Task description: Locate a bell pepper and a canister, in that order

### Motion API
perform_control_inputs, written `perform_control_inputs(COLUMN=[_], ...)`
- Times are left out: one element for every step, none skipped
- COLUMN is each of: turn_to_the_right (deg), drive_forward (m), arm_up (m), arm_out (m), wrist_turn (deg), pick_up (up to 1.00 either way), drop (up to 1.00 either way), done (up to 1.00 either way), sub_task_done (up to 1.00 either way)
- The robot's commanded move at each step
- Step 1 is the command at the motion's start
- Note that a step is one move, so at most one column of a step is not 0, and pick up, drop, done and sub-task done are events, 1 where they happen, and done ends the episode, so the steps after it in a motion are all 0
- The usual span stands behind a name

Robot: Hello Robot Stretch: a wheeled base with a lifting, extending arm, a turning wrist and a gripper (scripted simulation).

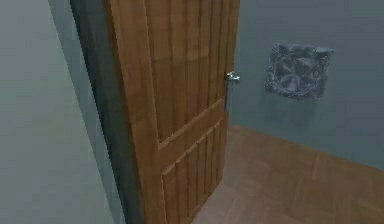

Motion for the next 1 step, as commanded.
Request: perform_control_inputs(turn_to_the_right=[30.0], drive_forward=[0.0], arm_up=[0.0], arm_out=[0.0], wrist_turn=[0.0], pick_up=[0.0], drop=[0.0], done=[0.0], sub_task_done=[0.0])
